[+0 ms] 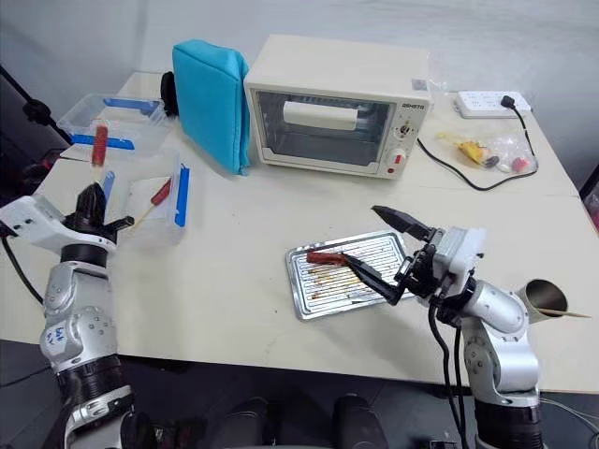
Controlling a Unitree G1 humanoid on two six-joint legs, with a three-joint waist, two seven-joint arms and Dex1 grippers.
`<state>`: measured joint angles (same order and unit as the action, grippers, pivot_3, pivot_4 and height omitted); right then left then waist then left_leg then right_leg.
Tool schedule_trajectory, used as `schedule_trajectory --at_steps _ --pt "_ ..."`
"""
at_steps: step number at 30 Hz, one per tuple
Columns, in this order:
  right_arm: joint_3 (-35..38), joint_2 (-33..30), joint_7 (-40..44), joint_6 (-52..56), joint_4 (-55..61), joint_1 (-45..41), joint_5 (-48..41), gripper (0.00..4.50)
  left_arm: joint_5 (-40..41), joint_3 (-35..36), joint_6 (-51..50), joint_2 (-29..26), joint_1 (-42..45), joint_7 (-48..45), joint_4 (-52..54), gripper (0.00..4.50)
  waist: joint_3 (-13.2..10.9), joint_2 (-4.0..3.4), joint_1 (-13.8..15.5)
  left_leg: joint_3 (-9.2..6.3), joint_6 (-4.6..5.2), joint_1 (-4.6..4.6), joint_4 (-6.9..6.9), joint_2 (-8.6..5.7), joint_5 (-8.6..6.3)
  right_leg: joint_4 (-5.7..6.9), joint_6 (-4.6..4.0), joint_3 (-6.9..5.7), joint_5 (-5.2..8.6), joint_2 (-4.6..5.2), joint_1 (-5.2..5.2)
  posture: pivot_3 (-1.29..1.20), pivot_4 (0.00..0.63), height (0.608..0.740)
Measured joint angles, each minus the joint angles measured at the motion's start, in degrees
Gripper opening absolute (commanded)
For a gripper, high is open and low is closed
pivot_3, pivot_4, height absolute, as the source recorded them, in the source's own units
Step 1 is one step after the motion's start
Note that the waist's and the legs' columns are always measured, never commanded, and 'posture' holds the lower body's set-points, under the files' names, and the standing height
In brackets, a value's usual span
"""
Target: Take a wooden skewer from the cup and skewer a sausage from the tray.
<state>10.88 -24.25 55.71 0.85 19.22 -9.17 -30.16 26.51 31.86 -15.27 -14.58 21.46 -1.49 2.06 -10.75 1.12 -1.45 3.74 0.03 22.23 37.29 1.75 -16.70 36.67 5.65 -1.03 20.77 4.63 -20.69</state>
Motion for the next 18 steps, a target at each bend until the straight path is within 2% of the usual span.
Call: schedule_trajectory --at_steps 5,8,13,15,18 --pt "0.0 -1.7 0.4 -0.9 -1.7 -0.4 0.0 4.5 0.5 -1.4 -0.3 -1.8 -0.1 -2.1 -0.1 2.88 0.0 0.0 0.0 0.0 -0.01 -0.01 -0.01 0.0 0.0 -0.03 0.0 0.01 0.0 0.01 0.01 0.0 0.15 0.74" --pt "0.1 -3.9 1.6 -1.0 -1.9 0.6 -0.1 4.5 2.1 -2.4 -0.3 -6.6 -2.4 -9.5 1.1 3.65 0.0 0.0 -0.2 0.02 -0.05 -0.02 -0.07 0.04 0.0 -0.06 -0.01 0.02 0.01 -0.02 0.0 0.0 0.15 0.74" --pt "-0.5 -9.8 8.0 -1.4 -5.0 4.3 0.1 4.5 1.4 -9.2 2.4 -20.3 -10.9 -29.7 7.2 3.65 0.0 -0.02 -0.1 0.05 -0.07 -0.1 -0.18 0.01 0.0 -0.22 -0.08 0.07 0.04 0.04 0.09 0.0 0.15 0.74" --pt "-1.6 -11.6 11.2 -2.5 -6.8 5.5 0.8 4.5 -1.9 -12.8 6.1 -26.1 -16.1 -37.7 7.0 3.65 0.0 -0.02 -0.2 0.04 -0.07 -0.14 -0.22 0.03 -0.03 -0.47 -0.13 0.07 0.07 0.07 0.09 0.0 0.15 0.74" --pt "-1.7 -12.3 13.5 -4.8 -10.2 6.9 2.3 4.5 -6.0 -16.6 12.3 -30.2 -22.4 -46.7 5.1 3.65 0.0 -0.08 -0.4 0.05 -0.08 -0.14 -0.31 0.07 -0.05 -0.53 -0.2 0.09 0.08 0.09 0.06 0.0 0.15 0.74"
